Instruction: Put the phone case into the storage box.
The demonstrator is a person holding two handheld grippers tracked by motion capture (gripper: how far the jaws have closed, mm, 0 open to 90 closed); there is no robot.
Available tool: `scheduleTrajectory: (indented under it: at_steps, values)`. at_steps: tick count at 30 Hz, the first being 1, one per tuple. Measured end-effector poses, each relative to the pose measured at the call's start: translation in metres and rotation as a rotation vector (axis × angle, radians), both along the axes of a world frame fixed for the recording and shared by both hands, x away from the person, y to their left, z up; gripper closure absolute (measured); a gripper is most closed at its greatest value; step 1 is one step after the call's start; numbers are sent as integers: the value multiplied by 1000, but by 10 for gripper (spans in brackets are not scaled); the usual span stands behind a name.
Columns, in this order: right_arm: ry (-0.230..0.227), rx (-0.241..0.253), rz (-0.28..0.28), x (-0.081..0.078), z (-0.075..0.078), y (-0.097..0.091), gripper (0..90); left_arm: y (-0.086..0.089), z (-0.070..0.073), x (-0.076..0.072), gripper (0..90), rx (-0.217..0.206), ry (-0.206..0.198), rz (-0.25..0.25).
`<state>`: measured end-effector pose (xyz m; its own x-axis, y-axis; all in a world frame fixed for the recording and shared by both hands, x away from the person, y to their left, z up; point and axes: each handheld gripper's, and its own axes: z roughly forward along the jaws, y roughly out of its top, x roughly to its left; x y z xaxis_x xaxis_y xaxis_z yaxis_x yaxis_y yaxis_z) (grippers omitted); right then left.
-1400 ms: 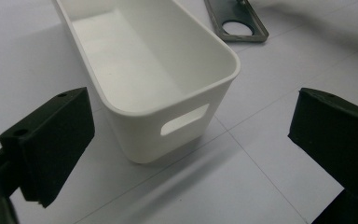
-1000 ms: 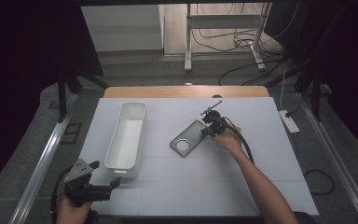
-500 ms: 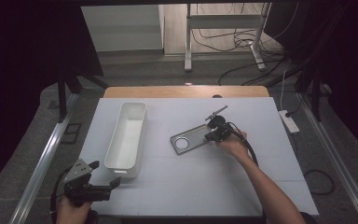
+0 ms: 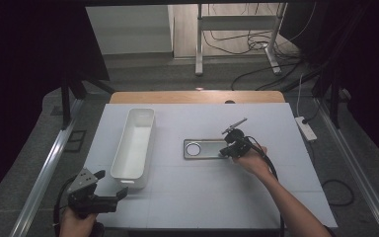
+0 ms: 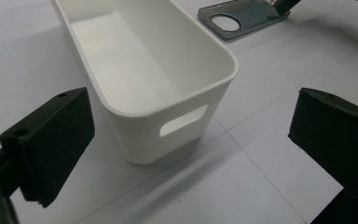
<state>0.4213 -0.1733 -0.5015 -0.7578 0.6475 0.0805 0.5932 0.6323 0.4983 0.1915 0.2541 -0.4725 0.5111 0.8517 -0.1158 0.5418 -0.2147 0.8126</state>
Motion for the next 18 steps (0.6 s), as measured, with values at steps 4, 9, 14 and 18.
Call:
scheduleTrajectory:
  at_steps: [4,9,14,18]
  values:
    - [13,3,14,-8,0,0,898,0,0,0,9,0,0,1]
    - [21,-2,35,-19,1,0,898,0,0,0,9,0,0,1]
    - [27,7,45,-29,3,-1,898,0,0,0,9,0,0,2]
    - [30,24,51,-34,3,-2,899,-1,0,0,9,3,1,2]
